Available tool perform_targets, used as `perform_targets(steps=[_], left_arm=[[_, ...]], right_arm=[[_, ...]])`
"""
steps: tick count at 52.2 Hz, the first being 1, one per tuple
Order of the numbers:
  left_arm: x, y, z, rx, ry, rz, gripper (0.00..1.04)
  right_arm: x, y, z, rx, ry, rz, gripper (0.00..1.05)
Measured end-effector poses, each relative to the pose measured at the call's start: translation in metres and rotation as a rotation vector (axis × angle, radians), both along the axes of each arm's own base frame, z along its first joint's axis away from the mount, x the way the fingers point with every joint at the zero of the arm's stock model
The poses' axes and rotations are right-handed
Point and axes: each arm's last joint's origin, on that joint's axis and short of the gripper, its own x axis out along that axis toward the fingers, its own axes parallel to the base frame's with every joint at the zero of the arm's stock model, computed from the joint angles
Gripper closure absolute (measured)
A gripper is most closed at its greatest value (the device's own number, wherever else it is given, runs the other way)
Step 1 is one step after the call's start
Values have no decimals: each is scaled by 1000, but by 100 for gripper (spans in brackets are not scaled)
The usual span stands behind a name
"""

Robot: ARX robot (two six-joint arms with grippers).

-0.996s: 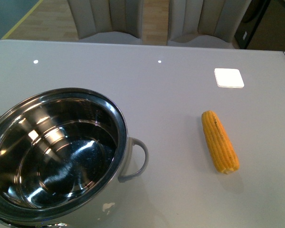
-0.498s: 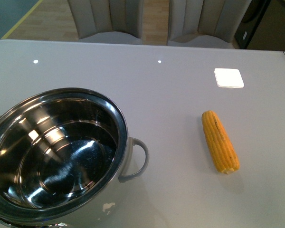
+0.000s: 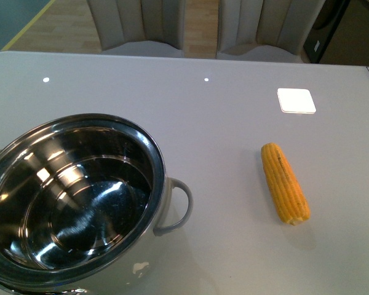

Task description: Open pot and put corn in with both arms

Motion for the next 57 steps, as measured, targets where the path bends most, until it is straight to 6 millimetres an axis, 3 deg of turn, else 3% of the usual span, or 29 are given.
perform_targets(steps=[3,8,14,23,32,46,57], left_arm=[[0,0,0,0,0,2,7],[0,0,0,0,0,1,7],[0,0,0,0,0,1,7],[0,0,0,0,0,1,7],[0,0,0,0,0,0,7],[0,0,0,0,0,1,7],[0,0,0,0,0,0,7]], right_arm=[[2,0,-1,33,254,-134,9],[10,-1,-13,39,483,-226,9],[34,5,-16,50,516,-183,9],[90,19,-20,8,542,-85,9],[151,51,-43,-105,606,87,9],[196,71,-96,-212,725,205,9],[216,82,-135,-257,805,268,9]])
